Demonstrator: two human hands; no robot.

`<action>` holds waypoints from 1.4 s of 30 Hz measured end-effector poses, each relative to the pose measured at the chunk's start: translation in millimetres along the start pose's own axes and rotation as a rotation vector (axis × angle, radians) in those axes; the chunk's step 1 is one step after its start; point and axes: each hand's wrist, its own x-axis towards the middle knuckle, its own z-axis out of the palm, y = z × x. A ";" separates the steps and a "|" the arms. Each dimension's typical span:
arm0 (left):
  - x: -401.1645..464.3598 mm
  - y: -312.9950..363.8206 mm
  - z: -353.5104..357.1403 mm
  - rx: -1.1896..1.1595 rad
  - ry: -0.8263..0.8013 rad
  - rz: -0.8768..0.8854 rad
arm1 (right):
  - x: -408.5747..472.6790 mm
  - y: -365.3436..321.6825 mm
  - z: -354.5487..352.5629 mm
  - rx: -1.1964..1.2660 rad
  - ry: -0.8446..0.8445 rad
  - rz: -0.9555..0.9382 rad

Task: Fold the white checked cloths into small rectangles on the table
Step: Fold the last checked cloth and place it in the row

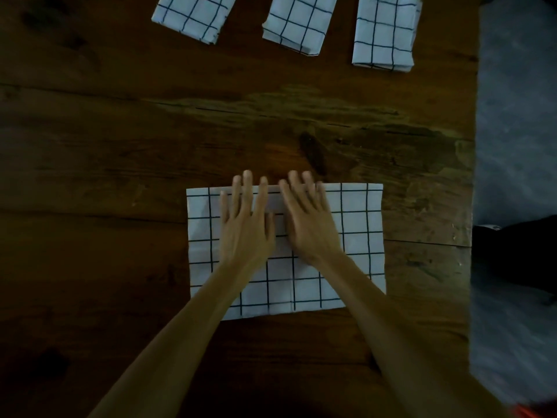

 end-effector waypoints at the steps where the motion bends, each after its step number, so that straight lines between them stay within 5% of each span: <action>1: 4.2 1.9 2.0 -0.016 -0.017 0.020 | 5.7 -11.6 3.2 0.016 -0.021 -0.036; 14: -15.4 -46.7 -15.4 0.077 -0.052 -0.197 | -32.8 68.4 -19.6 -0.063 0.022 0.311; 20: 2.8 0.6 -4.0 0.033 -0.080 0.057 | 0.0 -14.8 -3.4 0.110 -0.045 0.005; 24: -5.4 -32.1 -4.4 0.076 -0.089 -0.035 | 0.5 2.0 -2.3 0.052 -0.078 0.009; 29: -16.4 -70.0 -16.8 0.075 -0.099 -0.138 | -33.7 78.5 -14.8 -0.005 0.017 0.253; 33: -16.2 -49.3 -19.8 0.081 -0.032 -0.174 | -27.8 64.3 -16.1 0.027 0.104 0.333; 38: 1.7 2.0 -5.1 0.019 -0.044 0.039 | -4.3 -5.1 1.0 0.165 0.061 0.028; 42: 0.4 -22.6 2.0 0.079 -0.075 0.009 | -3.6 1.3 10.5 0.095 0.042 0.022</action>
